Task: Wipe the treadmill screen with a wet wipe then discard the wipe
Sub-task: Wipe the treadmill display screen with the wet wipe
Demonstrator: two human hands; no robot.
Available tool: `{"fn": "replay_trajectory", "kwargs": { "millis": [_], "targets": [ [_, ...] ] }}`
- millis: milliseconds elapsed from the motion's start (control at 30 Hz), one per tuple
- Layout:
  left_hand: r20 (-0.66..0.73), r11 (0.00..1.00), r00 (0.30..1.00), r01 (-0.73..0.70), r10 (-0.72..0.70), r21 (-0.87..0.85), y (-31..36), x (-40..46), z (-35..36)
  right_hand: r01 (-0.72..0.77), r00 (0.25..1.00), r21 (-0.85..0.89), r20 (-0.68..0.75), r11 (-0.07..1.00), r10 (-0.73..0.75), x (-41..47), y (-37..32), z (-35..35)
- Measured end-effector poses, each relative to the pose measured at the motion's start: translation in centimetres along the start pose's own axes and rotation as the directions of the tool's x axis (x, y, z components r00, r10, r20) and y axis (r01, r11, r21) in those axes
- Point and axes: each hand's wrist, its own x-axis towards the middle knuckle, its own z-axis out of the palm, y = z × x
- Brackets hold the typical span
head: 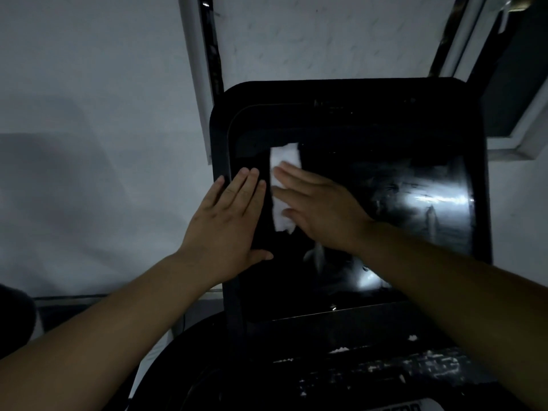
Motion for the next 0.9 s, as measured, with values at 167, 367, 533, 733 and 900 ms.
{"fn": "replay_trajectory", "kwargs": {
  "millis": [167, 367, 533, 733, 900],
  "targets": [
    [0.032, 1.0, 0.999, 0.001, -0.001, 0.024, -0.3, 0.1, 0.2, 0.006, 1.0, 0.017, 0.015, 1.0, -0.007, -0.5, 0.7, -0.4],
    [0.044, 1.0, 0.999, 0.014, -0.014, 0.012, 0.2, -0.2, 0.4, -0.077, 0.995, -0.018, 0.054, 0.997, 0.078, -6.0, 4.8, -2.5],
    [0.062, 0.999, 0.998, 0.031, -0.032, 0.015, 0.4, -0.3, 0.4, -0.094, 0.995, -0.026, 0.033, 0.995, 0.095, -6.1, 4.2, -2.5],
    [0.057, 1.0, 0.998, 0.026, -0.025, -0.002, 0.6, -0.2, 0.4, 0.055, 0.998, -0.019, 0.023, 0.998, -0.055, -4.5, -1.2, 0.4],
    [0.076, 1.0, 0.997, 0.028, -0.029, 0.013, 0.7, -0.2, 0.3, 0.028, 0.998, -0.026, 0.051, 0.999, -0.027, -7.5, 1.4, -1.5]
  ]
}}
